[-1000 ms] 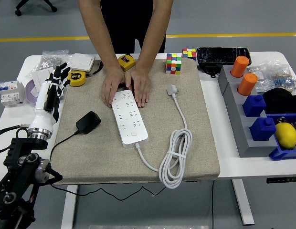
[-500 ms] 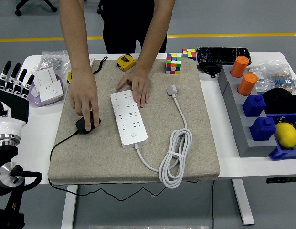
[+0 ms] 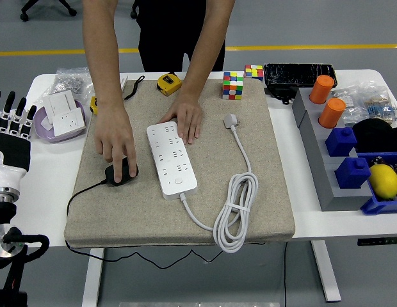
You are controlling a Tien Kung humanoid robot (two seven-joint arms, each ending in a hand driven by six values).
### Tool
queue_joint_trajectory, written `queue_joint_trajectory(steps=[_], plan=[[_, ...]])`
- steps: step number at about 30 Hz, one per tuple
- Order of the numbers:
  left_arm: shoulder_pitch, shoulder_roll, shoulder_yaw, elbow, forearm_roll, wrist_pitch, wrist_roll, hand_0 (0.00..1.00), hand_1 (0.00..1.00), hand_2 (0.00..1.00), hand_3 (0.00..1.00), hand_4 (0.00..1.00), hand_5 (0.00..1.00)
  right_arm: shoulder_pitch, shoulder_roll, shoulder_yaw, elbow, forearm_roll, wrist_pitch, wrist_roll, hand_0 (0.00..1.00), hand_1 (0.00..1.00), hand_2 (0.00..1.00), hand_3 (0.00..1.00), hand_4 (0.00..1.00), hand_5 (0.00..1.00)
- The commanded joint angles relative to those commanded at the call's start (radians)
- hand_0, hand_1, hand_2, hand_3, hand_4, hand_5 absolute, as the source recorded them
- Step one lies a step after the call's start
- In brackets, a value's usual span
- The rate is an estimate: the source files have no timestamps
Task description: Pick up the plug,place it near the board,insert it into the board,press the button
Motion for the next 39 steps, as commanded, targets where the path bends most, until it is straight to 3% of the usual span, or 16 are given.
queue_joint_trajectory(steps=[13, 21, 22, 27, 28, 39], plan=[[0.009, 0.000, 0.003, 0.014, 0.057, -0.001, 0.015, 0.763, 0.799, 0.792, 0.832, 0.998, 0.998, -0.015, -0.001, -0.017, 0.000, 0.000, 0.003, 0.004, 0.821, 0.720, 0.719, 0.761, 0.998, 0.998], [0.012, 0.000, 0.008, 0.038, 0.236, 0.008, 0.046, 0.764, 0.798, 0.790, 0.825, 0.998, 0.998, -0.034, -0.006, -0.015, 0.000, -0.031, 0.031, 0.019, 0.821, 0.721, 0.723, 0.765, 0.998, 0.998], [0.013, 0.000, 0.008, 0.041, 0.261, 0.010, 0.050, 0.762, 0.798, 0.791, 0.824, 0.998, 0.998, -0.034, -0.009, -0.021, 0.000, -0.033, 0.037, 0.021, 0.822, 0.725, 0.727, 0.770, 0.998, 0.940], [0.009, 0.000, 0.013, 0.054, 0.333, 0.009, 0.064, 0.762, 0.798, 0.791, 0.824, 0.998, 0.998, -0.034, -0.021, -0.028, 0.000, -0.054, 0.045, 0.017, 0.822, 0.725, 0.727, 0.770, 0.998, 0.940], [0.008, 0.000, 0.015, 0.056, 0.343, 0.008, 0.067, 0.761, 0.795, 0.787, 0.817, 0.998, 0.998, -0.037, -0.023, -0.028, 0.000, -0.059, 0.046, 0.016, 0.825, 0.727, 0.726, 0.769, 0.998, 0.903], [-0.018, 0.000, 0.021, 0.054, 0.348, 0.004, 0.071, 0.756, 0.795, 0.786, 0.814, 0.998, 0.998, -0.039, -0.035, -0.079, 0.000, -0.009, 0.051, 0.026, 0.824, 0.724, 0.728, 0.769, 0.998, 0.928]])
